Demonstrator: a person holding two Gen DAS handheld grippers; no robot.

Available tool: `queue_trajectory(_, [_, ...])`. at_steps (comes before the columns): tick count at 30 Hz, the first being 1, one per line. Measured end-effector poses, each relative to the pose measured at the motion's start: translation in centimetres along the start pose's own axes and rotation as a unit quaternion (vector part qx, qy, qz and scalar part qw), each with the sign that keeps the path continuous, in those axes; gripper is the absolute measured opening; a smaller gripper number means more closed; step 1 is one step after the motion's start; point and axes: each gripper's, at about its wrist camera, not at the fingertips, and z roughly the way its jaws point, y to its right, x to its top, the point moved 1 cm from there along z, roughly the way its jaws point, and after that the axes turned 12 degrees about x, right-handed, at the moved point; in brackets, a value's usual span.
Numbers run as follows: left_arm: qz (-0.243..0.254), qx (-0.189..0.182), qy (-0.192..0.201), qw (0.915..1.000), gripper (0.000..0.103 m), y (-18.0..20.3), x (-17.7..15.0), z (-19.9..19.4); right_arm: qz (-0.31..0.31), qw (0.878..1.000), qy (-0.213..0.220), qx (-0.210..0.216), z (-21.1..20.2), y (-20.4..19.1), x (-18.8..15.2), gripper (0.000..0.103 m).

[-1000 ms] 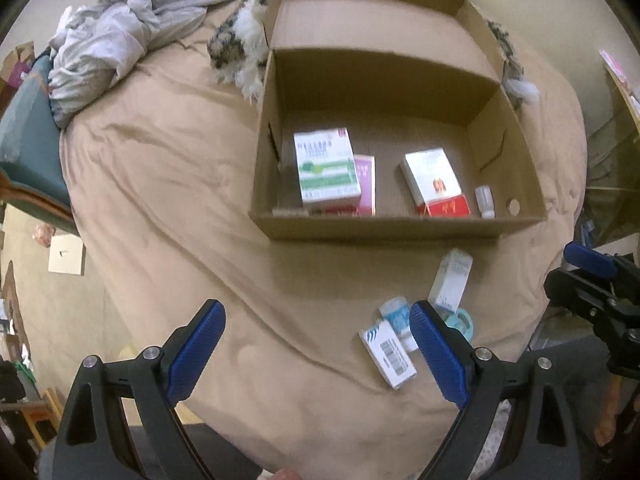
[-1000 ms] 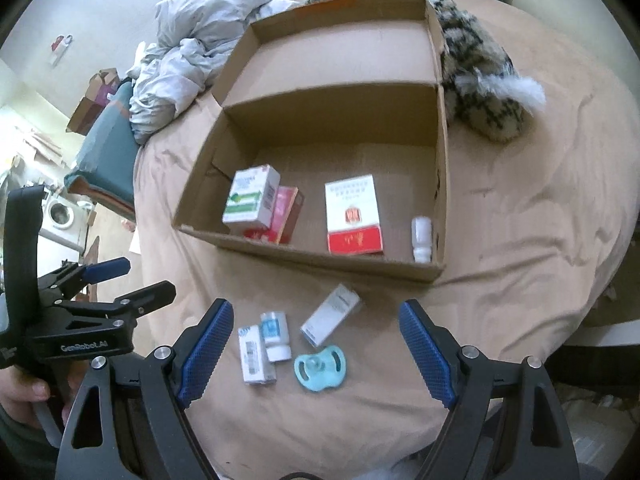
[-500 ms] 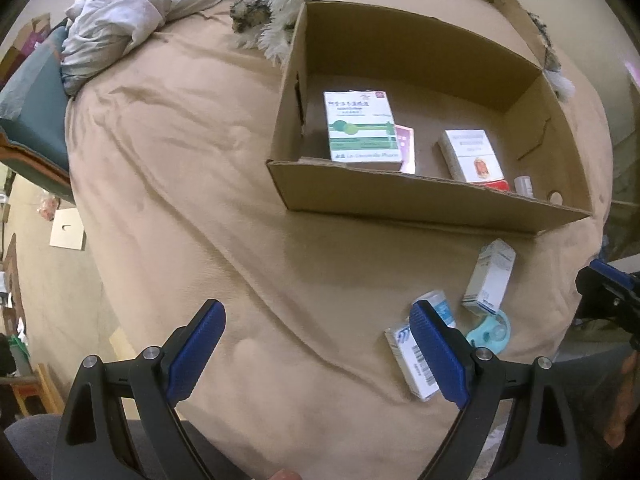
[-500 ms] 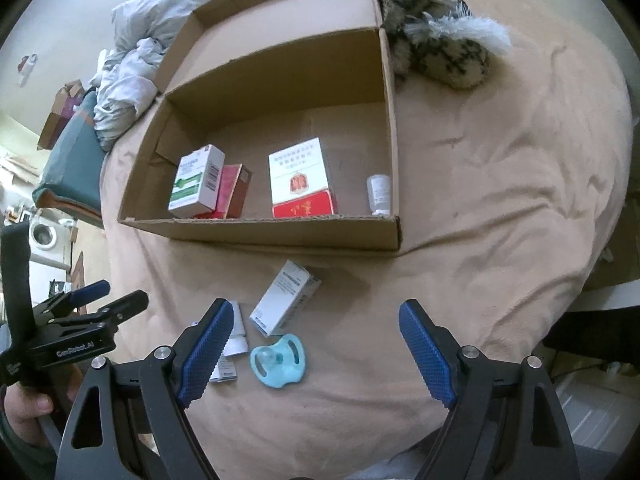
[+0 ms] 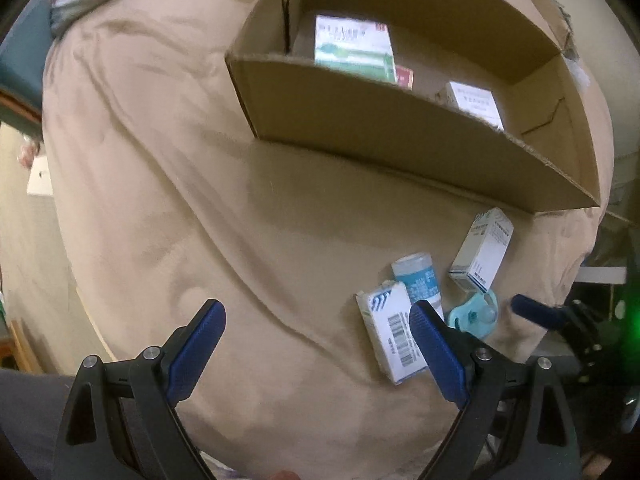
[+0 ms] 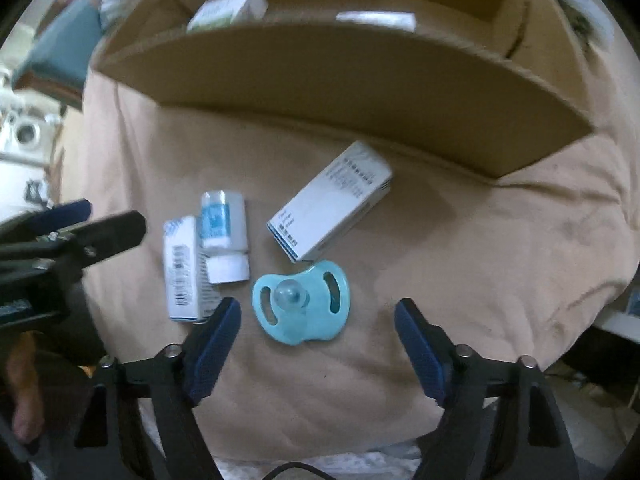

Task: Organize objects
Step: 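Grasp the white barcode box with the left tool while the right tool grasps the blue pacifier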

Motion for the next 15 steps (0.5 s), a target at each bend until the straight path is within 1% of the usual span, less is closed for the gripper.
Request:
queue_trajectory(3, [0.019, -0.007, -0.013, 0.9997, 0.092, 0.2, -0.3, 0.5, -0.015, 1.0, -0.012, -0.001, 0.9, -0.5, 0.1, 0.078])
queue_trajectory(4, [0.022, -0.008, -0.015, 0.9996, 0.092, 0.2, -0.4, 0.6, -0.021, 1.0, -0.012, -0.005, 1.0, -0.6, 0.2, 0.075])
queue_trajectory(6, [0.036, -0.01, -0.021, 0.9991, 0.091, 0.4, -0.5, 0.7, -0.03, 0.999, -0.01, -0.008, 1.1, -0.8, 0.2, 0.066])
queue_trajectory(7, [0.036, -0.014, -0.025, 0.9989, 0.091, 0.4, -0.6, 0.7, -0.032, 0.999, -0.01, -0.01, 1.1, -0.8, 0.2, 0.058])
queue_trajectory(10, [0.036, -0.029, -0.042, 0.998, 0.086, 0.6, -1.1, 0.9, -0.04, 0.999, -0.009, -0.008, 1.0, -0.7, 0.0, 0.057])
queue_trajectory(12, [0.048, -0.026, -0.051, 0.9972, 0.077, 1.1, -1.4, 1.3, -0.05, 0.999, -0.008, -0.009, 0.7, -0.7, -0.3, 0.057])
queue_trajectory(14, [0.066, -0.018, -0.06, 0.9958, 0.073, 1.4, -1.3, 2.0, -0.047, 0.999, -0.01, -0.009, 0.4, -0.1, -0.6, 0.057])
queue_trajectory(15, [0.076, -0.014, -0.068, 0.9947, 0.069, 1.6, -1.5, 2.6, -0.043, 0.999, -0.011, -0.01, 0.3, 0.3, -0.8, 0.057])
